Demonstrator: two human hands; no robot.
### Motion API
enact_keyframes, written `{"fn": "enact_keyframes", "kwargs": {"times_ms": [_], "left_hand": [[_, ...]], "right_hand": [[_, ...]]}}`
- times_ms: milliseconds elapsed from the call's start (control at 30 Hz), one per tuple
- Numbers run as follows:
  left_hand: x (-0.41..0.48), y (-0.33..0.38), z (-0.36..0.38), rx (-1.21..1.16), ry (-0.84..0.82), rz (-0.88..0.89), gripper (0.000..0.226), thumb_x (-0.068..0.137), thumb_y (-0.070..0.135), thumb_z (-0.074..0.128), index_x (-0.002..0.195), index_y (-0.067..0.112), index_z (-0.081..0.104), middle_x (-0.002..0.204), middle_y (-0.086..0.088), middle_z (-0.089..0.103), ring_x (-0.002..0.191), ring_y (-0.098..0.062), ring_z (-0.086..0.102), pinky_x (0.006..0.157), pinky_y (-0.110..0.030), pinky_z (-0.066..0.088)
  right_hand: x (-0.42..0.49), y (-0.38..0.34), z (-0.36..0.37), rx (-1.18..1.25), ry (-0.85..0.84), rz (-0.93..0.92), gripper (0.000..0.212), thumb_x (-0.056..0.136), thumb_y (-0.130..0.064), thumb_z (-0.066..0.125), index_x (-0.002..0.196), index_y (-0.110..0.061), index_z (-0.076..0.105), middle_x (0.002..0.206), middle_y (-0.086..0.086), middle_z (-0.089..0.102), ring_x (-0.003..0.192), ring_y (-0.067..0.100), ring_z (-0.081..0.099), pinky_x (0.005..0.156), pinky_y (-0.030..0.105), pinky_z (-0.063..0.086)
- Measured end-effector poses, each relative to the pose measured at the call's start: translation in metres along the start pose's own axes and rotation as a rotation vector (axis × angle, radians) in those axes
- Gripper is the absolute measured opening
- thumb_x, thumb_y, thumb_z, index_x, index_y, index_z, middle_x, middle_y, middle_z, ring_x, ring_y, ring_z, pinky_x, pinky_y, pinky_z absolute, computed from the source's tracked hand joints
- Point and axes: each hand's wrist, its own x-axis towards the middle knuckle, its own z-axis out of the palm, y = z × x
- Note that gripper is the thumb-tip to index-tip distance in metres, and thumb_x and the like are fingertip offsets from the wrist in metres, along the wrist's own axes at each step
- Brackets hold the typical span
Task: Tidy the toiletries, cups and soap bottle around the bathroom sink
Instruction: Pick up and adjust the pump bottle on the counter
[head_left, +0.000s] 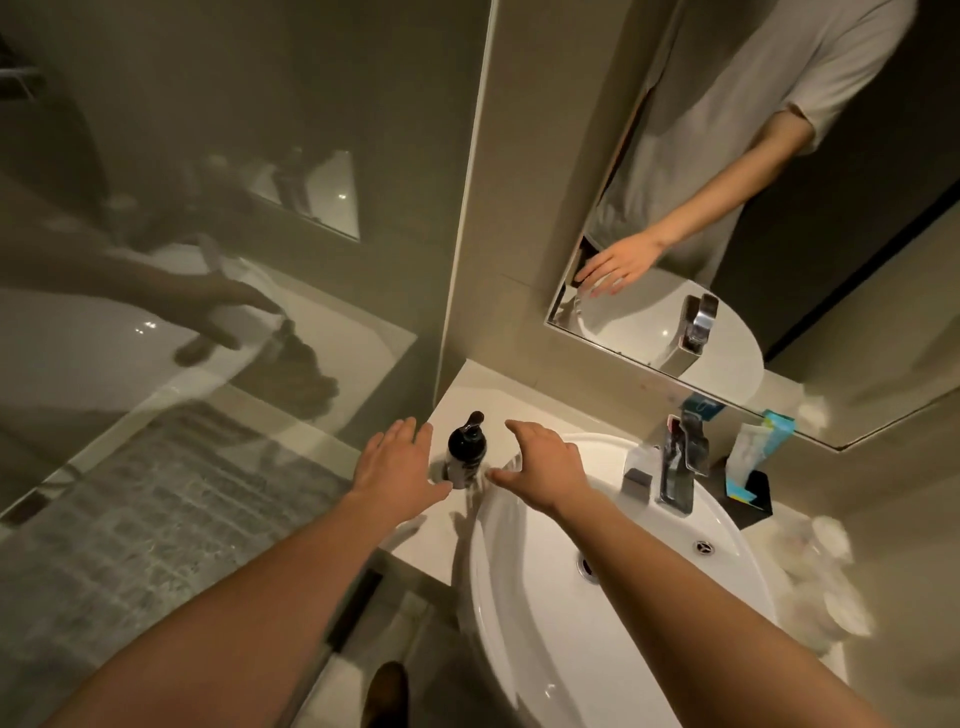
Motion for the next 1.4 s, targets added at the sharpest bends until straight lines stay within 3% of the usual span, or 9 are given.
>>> {"fn": "enact_keyframes", "kwargs": {"times_ms": [467,667,867,1033,1200,1400], "left_hand": [[0.066,-0.008,0.023,-0.256,-0.114,0.117,0.096,0.077,0.057,0.076,0.156,0.025,0.031,0.164,-0.008,0.030,0.151,-0.025,0.026,0.119,-0.045,0.025],[0.071,-0.008,0.028,-0.325,-0.116,0.138,0.080,0.079,0.046,0.079,0.149,0.031,0.044,0.160,-0.005,0.037,0.147,-0.024,0.034,0.117,-0.042,0.028],[0.072,-0.010,0.029,-0.410,-0.124,0.135,0.079,0.077,0.046,0.083,0.147,0.030,0.049,0.158,-0.003,0.042,0.145,-0.024,0.038,0.118,-0.047,0.029],[0.072,-0.008,0.031,-0.550,-0.141,0.118,0.065,0.074,0.037,0.087,0.133,0.028,0.060,0.127,0.006,0.066,0.117,-0.021,0.062,0.099,-0.040,0.049],[0.076,0.000,0.029,-0.598,-0.121,0.097,0.068,0.075,0.036,0.086,0.137,0.028,0.059,0.123,0.004,0.069,0.111,-0.020,0.063,0.091,-0.035,0.050],[0.096,0.020,0.014,-0.628,-0.094,0.113,0.067,0.076,0.033,0.086,0.137,0.028,0.059,0.123,0.003,0.070,0.110,-0.021,0.063,0.089,-0.033,0.049]], "right_hand": [[0.047,-0.014,0.028,0.123,0.046,0.023,0.054,0.087,-0.055,0.065,0.131,-0.024,0.062,0.133,-0.001,0.064,0.121,0.023,0.057,0.098,0.041,0.044],[0.054,-0.009,0.034,0.153,0.044,-0.039,0.043,0.089,-0.052,0.065,0.121,-0.023,0.067,0.118,0.000,0.070,0.110,0.024,0.060,0.091,0.041,0.047],[0.057,-0.004,0.034,0.218,0.027,-0.090,0.036,0.092,-0.043,0.067,0.119,-0.019,0.068,0.115,0.001,0.072,0.107,0.024,0.060,0.090,0.042,0.047],[0.055,-0.002,0.035,0.332,0.008,-0.074,0.032,0.092,-0.035,0.068,0.118,-0.015,0.068,0.115,0.005,0.071,0.105,0.025,0.061,0.087,0.036,0.047],[0.058,0.005,0.030,0.396,0.027,-0.050,0.029,0.092,-0.033,0.069,0.115,-0.016,0.069,0.111,0.005,0.070,0.100,0.023,0.062,0.083,0.035,0.048],[0.068,0.021,0.010,0.478,0.092,-0.024,0.028,0.090,-0.029,0.071,0.115,-0.017,0.071,0.111,0.003,0.071,0.102,0.022,0.063,0.090,0.040,0.050]]}}
